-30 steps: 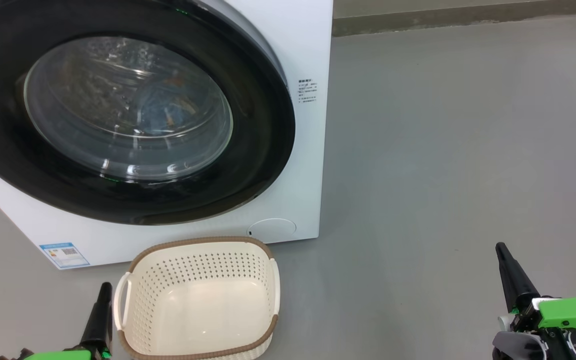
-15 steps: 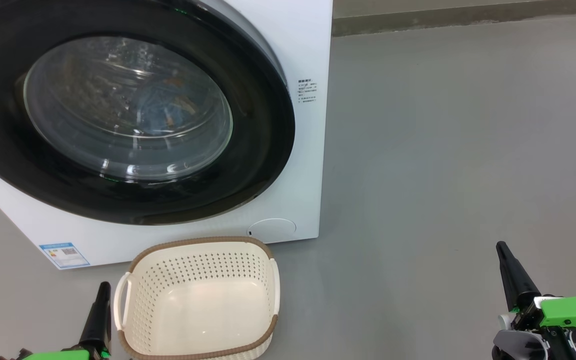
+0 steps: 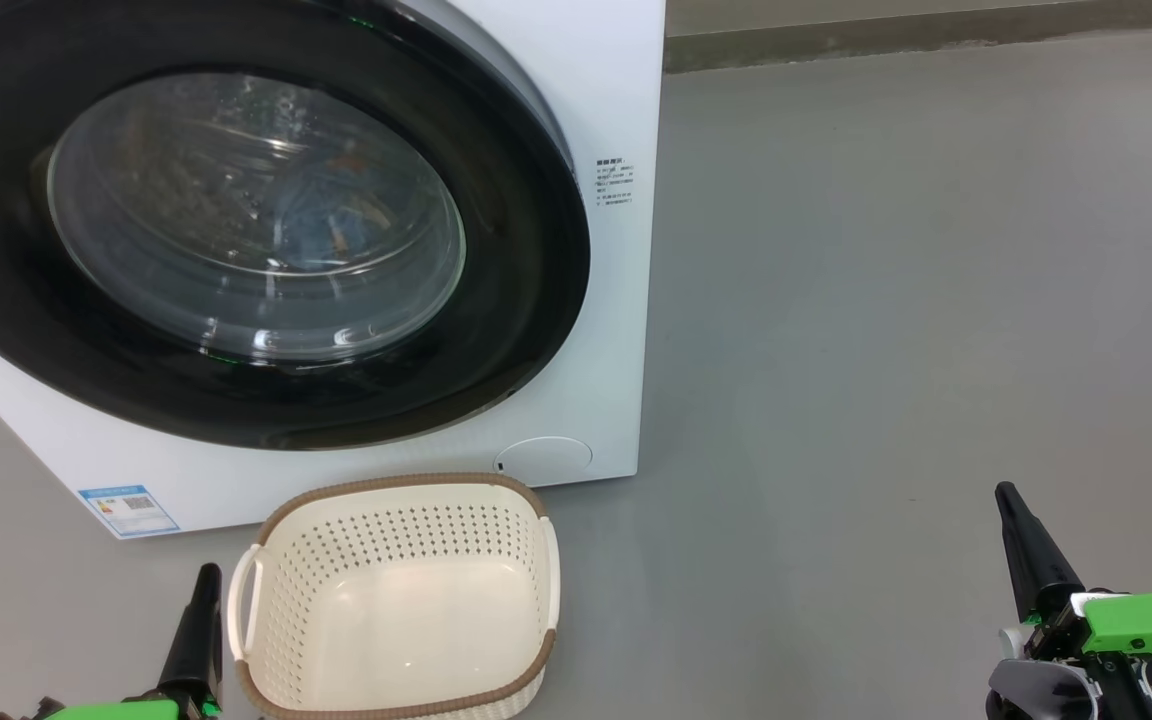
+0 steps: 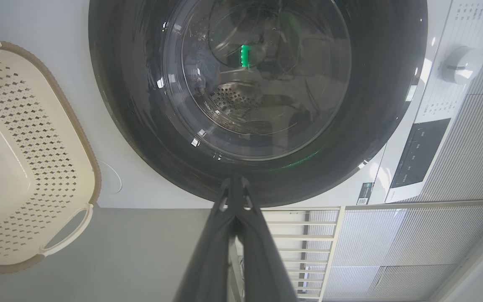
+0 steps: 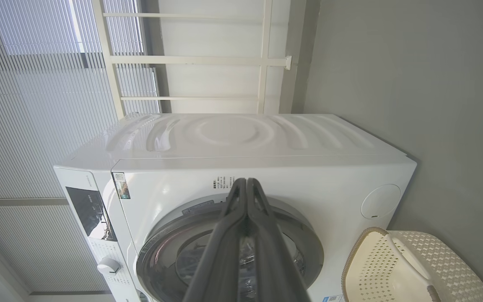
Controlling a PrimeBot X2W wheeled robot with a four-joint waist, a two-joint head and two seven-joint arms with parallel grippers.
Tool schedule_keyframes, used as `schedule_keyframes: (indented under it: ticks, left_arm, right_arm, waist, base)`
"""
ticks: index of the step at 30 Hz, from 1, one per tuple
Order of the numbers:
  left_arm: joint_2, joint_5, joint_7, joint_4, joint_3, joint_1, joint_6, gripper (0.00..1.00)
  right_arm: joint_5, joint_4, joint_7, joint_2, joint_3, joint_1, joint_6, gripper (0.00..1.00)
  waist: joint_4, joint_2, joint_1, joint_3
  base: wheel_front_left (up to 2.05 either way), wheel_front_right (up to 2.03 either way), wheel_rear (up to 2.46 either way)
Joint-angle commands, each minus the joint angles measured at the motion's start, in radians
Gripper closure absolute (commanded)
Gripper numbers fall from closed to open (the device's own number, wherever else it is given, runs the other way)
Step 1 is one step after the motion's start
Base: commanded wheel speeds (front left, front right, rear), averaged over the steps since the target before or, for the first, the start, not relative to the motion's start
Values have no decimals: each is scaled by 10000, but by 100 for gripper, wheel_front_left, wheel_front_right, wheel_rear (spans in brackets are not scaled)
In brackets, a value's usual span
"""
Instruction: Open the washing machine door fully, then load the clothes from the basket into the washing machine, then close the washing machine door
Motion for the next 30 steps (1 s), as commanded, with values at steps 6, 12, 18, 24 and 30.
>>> schedule_keyframes:
  ticks: [6,12,18,24,30]
  left_arm:
    - [95,-80,63,-315,332,-427,-81,100]
    - [95,-81,63,-315,331,-427,-81,100]
    - [95,-81,62,-315,331,-427,-81,100]
    - [95,-81,62,-315,331,-426,-81,100]
    - [95,-81,62,-315,331,-426,-81,100]
  right_arm:
    - [-28,-245,77,-127,181,-433,33,100]
    - [-36,-245,84,-120,172,-434,33,100]
    - [-42,-244,90,-115,165,-435,33,100]
    - [-50,-244,98,-108,155,-435,33,100]
    - [-56,-243,104,-103,147,-436,33,100]
  waist:
    - [1,0,0,0]
    - [1,0,0,0]
    - [1,0,0,0]
    - [1,0,0,0]
    - [1,0,0,0]
  base:
    - [0,0,0]
    - [0,0,0]
    - [0,0,0]
    - [0,0,0]
    - [0,0,0]
